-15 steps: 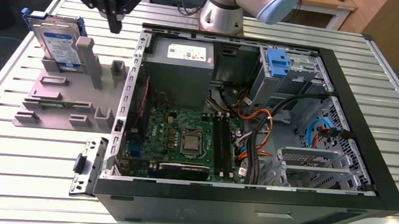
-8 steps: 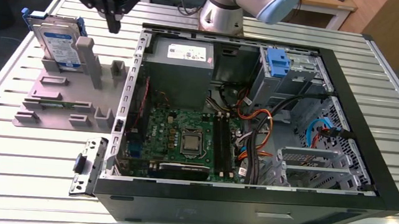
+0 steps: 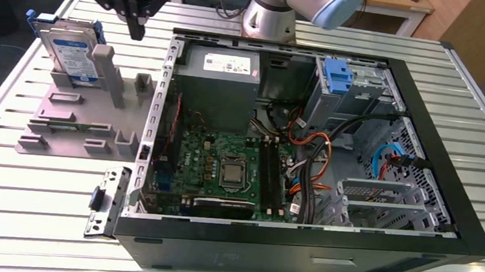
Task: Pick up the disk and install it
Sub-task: 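Reach for the disk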
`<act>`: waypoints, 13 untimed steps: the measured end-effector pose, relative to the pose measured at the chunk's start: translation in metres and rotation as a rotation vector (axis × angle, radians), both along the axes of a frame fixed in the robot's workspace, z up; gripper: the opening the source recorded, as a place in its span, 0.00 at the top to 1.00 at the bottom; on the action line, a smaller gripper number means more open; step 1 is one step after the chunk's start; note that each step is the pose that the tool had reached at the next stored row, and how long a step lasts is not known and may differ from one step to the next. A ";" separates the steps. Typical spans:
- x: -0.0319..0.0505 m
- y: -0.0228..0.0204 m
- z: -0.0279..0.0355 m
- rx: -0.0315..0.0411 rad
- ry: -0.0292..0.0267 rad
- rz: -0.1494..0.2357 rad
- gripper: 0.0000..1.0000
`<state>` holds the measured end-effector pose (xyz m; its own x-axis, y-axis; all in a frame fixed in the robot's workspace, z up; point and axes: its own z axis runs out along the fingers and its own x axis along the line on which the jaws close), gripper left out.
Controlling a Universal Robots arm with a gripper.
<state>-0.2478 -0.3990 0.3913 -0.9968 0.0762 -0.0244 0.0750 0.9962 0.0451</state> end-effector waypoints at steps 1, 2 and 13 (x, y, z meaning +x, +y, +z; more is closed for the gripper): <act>-0.0003 0.0000 0.0000 0.0000 0.0000 0.000 0.90; -0.0006 0.0000 0.0000 0.0000 0.0000 0.000 0.90; -0.0039 0.0000 -0.0001 0.0000 0.0000 0.000 0.90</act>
<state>-0.2517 -0.3989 0.3913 -0.9968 0.0763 -0.0244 0.0751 0.9962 0.0451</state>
